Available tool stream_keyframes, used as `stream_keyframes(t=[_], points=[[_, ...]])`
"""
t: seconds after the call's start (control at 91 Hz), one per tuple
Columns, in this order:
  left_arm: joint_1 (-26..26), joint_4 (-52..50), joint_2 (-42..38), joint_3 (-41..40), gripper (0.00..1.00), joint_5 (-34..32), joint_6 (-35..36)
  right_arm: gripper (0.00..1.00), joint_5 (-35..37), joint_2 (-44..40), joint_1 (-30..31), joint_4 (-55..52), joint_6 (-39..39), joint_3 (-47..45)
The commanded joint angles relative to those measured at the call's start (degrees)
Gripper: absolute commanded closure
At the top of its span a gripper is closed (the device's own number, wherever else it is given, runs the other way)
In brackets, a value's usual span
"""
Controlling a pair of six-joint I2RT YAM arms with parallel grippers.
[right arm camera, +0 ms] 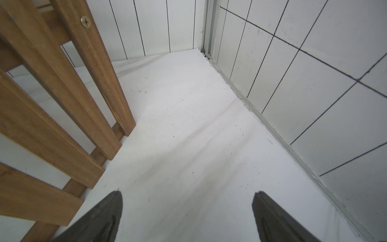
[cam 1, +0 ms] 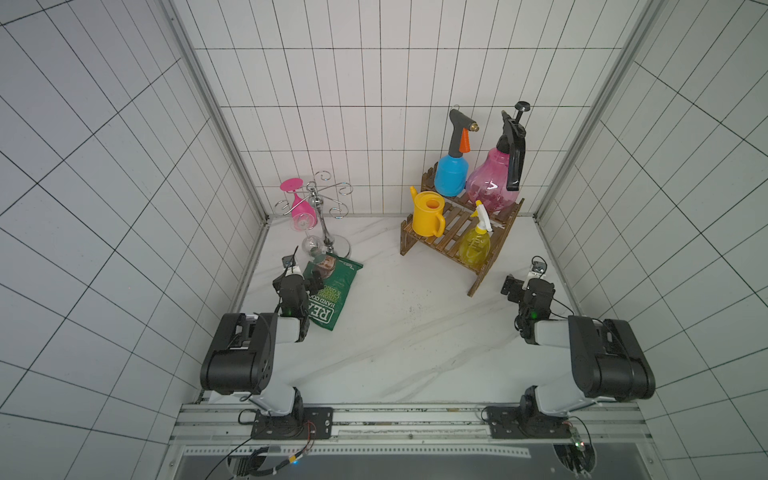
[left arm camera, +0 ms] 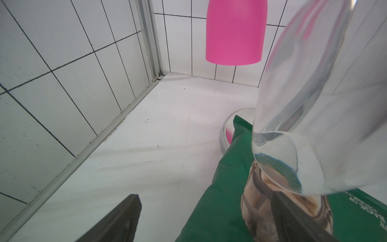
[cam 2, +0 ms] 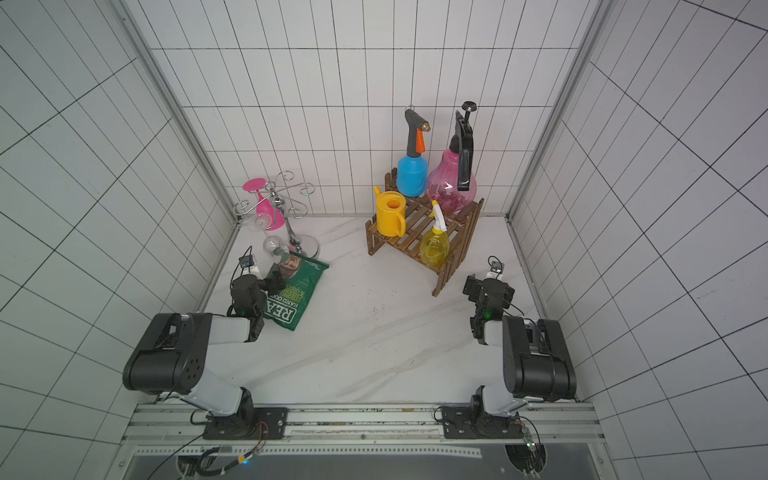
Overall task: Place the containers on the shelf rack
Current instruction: Reset both arms
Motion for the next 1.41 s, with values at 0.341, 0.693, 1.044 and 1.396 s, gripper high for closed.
stream_keyframes(t=[0.341, 0.693, 1.044, 1.396], points=[[-0.07, -1.2, -1.09, 1.04, 0.02, 0.72, -0.5, 0.01, 1.43, -1.04, 0.47, 7.59, -0.39, -4.11], [-0.05, -1.3, -1.03, 1.04, 0.02, 0.72, -0.5, 0.01, 2.53, -0.27, 1.85, 20.88, -1.83, -10.22], [-0.02, -1.25, -1.07, 1.14, 0.02, 0.63, -0.51, 0.01, 1.95, 0.5, 2.83, 24.78, -3.29, -11.8], [-0.04, -1.25, -1.1, 1.11, 0.02, 0.7, -0.52, 0.01, 1.89, 1.5, 2.76, 29.29, -3.33, -13.64]])
